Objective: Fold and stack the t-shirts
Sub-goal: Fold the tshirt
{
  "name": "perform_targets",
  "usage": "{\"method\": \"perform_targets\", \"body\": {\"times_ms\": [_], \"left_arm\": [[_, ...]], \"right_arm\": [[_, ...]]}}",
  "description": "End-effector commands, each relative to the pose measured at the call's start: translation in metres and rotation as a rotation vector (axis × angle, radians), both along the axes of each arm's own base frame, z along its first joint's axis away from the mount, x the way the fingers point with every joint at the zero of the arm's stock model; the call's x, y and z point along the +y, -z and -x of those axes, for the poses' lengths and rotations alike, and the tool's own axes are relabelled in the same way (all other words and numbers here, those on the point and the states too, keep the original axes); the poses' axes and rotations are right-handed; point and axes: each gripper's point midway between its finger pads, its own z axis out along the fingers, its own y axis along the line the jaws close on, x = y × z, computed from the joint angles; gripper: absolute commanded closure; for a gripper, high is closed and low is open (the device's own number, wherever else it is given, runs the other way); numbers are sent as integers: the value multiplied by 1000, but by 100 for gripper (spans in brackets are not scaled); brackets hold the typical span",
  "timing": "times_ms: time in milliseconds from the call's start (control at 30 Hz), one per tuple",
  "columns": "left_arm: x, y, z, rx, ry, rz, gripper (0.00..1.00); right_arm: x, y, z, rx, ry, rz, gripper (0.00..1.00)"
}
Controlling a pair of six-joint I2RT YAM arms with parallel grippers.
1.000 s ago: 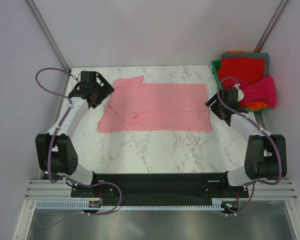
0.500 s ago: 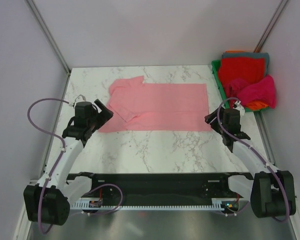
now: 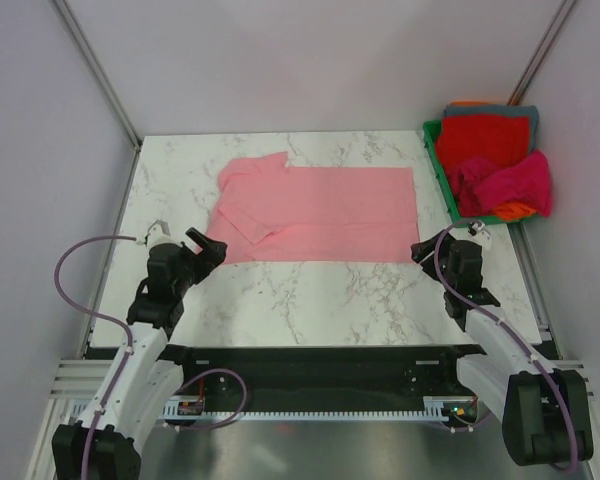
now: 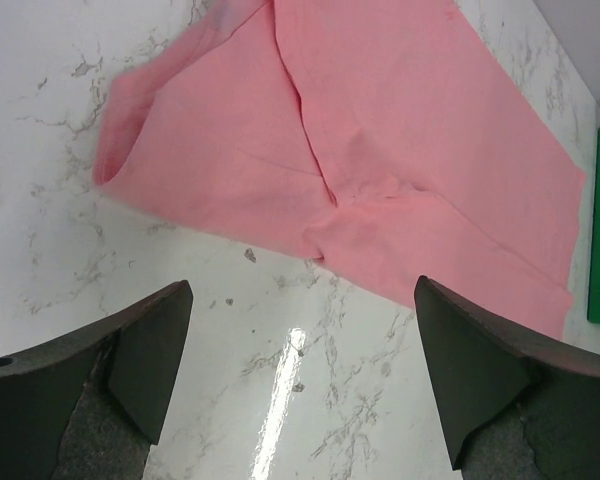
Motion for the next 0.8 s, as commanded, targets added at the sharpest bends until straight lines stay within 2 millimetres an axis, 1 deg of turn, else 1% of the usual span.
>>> {"method": "perform_targets", "body": {"times_ms": [0, 33, 67, 167, 200, 267, 300, 433, 500, 567, 767], "left_arm": [[-1, -9, -7, -92, -30, 52, 1], [-1, -8, -7, -95, -36, 62, 1], [-1, 0, -6, -80, -48, 78, 1], [1, 11, -9, -60, -86, 112, 3], [2, 19, -9, -32, -99, 115, 4], [4, 30, -9, 5, -137, 135, 5], [7, 39, -9, 32, -158, 131, 5], [10, 58, -7, 93, -222, 166, 6], [12, 60, -7, 96, -246, 176, 6], [14, 62, -7, 98, -274, 194, 7], [23, 61, -8, 83, -318, 176, 9]], "right_arm": [[-5, -9, -2, -68, 27, 6, 34], [-5, -9, -1, -70, 28, 6, 34], [-6, -10, -1, -78, 34, 8, 35], [-7, -5, 1, -75, 43, 4, 35], [-7, -1, 2, -62, 41, 3, 35], [-6, 0, 0, -52, 44, -4, 35], [-6, 6, 0, -30, 43, -5, 36], [0, 16, -1, 28, 33, -37, 37], [1, 23, 1, 64, 47, -64, 37], [3, 25, 3, 78, 60, -91, 39], [-5, 30, 5, 80, 145, -127, 42]]}}
